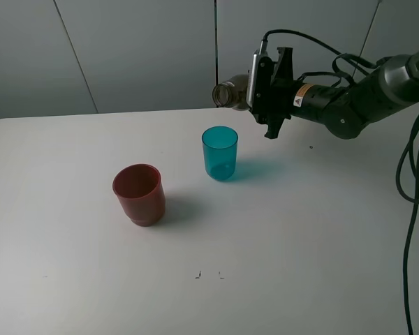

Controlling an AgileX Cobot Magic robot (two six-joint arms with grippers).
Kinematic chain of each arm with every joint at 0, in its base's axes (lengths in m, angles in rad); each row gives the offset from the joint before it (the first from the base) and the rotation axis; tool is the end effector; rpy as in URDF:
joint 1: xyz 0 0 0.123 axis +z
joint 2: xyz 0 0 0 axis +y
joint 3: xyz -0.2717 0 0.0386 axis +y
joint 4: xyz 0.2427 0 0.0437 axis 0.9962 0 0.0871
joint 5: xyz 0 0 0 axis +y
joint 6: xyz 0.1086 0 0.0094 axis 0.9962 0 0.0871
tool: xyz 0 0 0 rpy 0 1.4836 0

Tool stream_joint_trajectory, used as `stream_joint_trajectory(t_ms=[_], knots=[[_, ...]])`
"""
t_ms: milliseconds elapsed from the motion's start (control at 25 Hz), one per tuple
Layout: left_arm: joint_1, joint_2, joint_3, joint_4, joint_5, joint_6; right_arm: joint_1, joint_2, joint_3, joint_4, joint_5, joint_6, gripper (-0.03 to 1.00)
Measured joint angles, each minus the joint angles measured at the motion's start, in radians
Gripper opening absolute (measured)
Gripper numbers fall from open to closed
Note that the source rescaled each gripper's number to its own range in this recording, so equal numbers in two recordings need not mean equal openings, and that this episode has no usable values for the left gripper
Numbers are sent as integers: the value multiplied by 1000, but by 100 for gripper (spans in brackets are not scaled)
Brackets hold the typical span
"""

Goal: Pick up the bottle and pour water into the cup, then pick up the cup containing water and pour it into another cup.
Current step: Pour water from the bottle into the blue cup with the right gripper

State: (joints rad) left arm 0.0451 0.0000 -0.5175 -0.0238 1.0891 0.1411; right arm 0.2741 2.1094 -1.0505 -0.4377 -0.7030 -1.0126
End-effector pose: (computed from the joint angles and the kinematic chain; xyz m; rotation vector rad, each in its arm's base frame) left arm 0.0141 -0.0017 0.2688 0.1004 2.0536 0.0870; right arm 0.4050 0.1449 0.1135 -1.5095 1.1598 -0.4793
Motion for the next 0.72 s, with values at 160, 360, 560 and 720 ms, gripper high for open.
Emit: stream_joint_trajectory(t_ms=[160,360,560,720], knots=[[0,0,0,0,0,0,4,0,0,0,2,-42,1],[0,0,0,0,0,0,4,0,0,4,2,-92,1],[0,0,0,0,0,0,4,0,0,19,4,-153,1],[0,0,0,0,0,0,4,0,0,26,4,-190,1]])
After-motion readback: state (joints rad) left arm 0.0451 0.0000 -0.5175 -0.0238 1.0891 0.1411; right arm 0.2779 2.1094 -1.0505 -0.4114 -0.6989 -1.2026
